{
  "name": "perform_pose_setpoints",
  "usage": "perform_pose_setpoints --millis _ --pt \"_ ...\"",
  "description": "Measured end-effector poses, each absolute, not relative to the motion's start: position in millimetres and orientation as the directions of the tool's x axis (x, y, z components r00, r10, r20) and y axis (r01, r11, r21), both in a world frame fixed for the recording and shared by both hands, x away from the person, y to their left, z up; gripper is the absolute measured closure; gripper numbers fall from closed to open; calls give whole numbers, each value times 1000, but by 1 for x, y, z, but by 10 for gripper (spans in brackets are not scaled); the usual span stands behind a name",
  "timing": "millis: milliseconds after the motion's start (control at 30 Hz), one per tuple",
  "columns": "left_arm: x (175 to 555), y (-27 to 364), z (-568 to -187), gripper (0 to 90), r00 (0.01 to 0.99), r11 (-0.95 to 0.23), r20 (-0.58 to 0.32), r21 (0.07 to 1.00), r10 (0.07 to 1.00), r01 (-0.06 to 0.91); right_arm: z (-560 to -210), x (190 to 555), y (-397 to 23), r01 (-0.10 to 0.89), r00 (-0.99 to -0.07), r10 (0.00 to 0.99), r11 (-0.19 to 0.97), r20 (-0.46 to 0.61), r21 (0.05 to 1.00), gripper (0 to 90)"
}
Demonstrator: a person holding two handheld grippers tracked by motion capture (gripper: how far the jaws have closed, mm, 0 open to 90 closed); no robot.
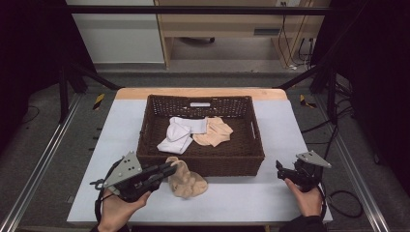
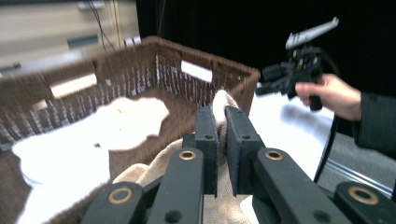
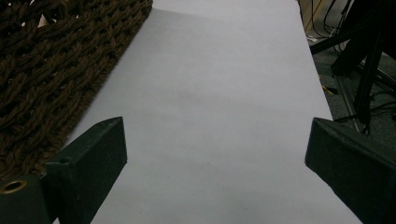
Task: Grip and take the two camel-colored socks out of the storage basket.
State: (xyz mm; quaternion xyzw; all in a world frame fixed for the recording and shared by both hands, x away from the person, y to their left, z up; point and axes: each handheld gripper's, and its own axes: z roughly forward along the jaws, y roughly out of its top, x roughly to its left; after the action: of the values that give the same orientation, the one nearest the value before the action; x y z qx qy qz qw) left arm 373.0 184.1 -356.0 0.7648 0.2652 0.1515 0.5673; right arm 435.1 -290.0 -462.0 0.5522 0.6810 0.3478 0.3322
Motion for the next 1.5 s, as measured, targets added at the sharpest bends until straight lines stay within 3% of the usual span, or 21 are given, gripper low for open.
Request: perform_pose_setpoints --millis 567,700,800,833,967,1500 --pt "399 147 -450 823 810 -388 -100 839 578 381 -464 436 -289 530 -175 982 159 -76 833 59" --pt "402 146 -455 731 813 -380 -97 848 574 370 -464 436 -289 532 -178 981 163 -79 831 59" --pt "401 150 -454 604 806 -355 -92 864 585 356 -465 437 -288 535 -182 980 165 -78 828 59" --pt "400 153 -453 525 803 -344 -92 870 589 353 -465 436 -288 535 -182 980 165 -78 828 59" --pt "398 168 -451 423 782 -302 -97 888 616 347 -464 436 -289 532 -178 981 159 -73 832 59" --pt "389 252 -454 253 628 -211 -112 885 770 415 -463 435 -290 528 -177 982 156 -72 835 52"
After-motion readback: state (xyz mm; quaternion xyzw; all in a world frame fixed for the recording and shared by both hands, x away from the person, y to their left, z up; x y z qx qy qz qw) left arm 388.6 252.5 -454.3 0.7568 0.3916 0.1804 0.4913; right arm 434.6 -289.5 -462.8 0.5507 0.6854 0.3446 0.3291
